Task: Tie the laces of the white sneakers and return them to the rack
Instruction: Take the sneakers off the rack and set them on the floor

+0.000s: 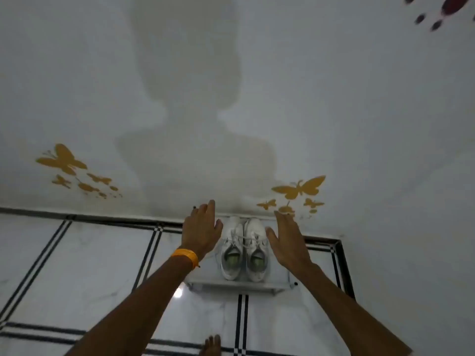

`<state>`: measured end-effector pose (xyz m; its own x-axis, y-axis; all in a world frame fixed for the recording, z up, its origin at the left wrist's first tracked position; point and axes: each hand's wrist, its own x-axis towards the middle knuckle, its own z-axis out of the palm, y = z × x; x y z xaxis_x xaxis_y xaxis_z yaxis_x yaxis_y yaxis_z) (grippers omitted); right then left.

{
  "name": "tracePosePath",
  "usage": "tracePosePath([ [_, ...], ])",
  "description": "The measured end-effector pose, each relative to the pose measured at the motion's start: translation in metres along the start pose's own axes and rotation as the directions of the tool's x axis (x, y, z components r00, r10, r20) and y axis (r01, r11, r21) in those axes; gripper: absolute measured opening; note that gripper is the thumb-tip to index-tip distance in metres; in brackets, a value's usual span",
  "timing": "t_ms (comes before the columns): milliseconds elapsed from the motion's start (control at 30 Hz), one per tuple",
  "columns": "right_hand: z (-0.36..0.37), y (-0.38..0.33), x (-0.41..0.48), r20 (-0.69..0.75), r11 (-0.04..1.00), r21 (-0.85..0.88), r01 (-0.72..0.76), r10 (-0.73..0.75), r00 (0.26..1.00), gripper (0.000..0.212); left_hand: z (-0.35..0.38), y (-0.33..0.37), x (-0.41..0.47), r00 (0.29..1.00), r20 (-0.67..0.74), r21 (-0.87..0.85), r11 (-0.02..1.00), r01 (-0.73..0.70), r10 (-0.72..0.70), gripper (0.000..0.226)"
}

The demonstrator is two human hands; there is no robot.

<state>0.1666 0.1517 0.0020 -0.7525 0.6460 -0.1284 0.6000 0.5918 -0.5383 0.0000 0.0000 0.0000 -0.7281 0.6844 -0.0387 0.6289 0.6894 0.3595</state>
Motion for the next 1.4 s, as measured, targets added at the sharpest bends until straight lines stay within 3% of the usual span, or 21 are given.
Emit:
tracePosePath([
  [100, 0.059, 0.038, 0.027, 0.061, 0.989, 0.056, -0.134, 0.131, 0.990, 0.053, 0.072, -0.025, 0.027, 0.981, 0.185, -0.132, 0.988, 0.079, -0.054, 0.069],
  [233, 0.154, 0.111, 0.072, 0.175, 0.947, 0.060, -0.317, 0.302, 0.937, 0.052, 0.195, -0.064, 0.056, 0.908, 0.404, -0.130, 0.975, 0.178, -0.112, 0.077],
  [400, 0.249, 0.189, 0.118, 0.203, 0.915, -0.026, -0.402, 0.398, 0.895, 0.050, 0.314, -0.100, 0.074, 0.859, 0.464, -0.058, 0.960, 0.274, -0.217, 0.071],
  [567, 0.306, 0.241, 0.124, 0.192, 0.940, -0.079, -0.332, 0.341, 0.920, 0.046, 0.386, -0.118, 0.083, 0.882, 0.425, -0.131, 0.950, 0.282, -0.203, 0.070],
  [767, 0.313, 0.254, 0.115, 0.109, 0.975, 0.034, -0.220, 0.215, 0.971, 0.038, 0.396, -0.118, 0.074, 0.938, 0.320, -0.238, 0.946, 0.218, -0.135, 0.058],
  [933, 0.294, 0.234, 0.073, 0.057, 0.962, 0.151, -0.228, 0.222, 0.973, 0.043, 0.372, -0.101, 0.035, 0.960, 0.259, -0.319, 0.928, 0.191, -0.109, 0.046],
  [1033, 0.277, 0.225, 0.032, -0.002, 0.959, 0.227, -0.169, 0.174, 0.985, 0.045, 0.352, -0.092, 0.000, 0.965, 0.238, -0.338, 0.923, 0.186, -0.108, 0.048],
  [1167, 0.264, 0.212, -0.033, 0.001, 0.944, 0.259, -0.205, 0.212, 0.977, 0.049, 0.329, -0.085, -0.057, 0.972, 0.214, -0.355, 0.920, 0.166, -0.093, 0.056],
  [1400, 0.297, 0.218, -0.158, -0.034, 0.948, 0.268, -0.170, 0.186, 0.982, 0.044, 0.348, -0.103, -0.184, 0.973, 0.223, -0.429, 0.890, 0.156, -0.063, 0.059],
])
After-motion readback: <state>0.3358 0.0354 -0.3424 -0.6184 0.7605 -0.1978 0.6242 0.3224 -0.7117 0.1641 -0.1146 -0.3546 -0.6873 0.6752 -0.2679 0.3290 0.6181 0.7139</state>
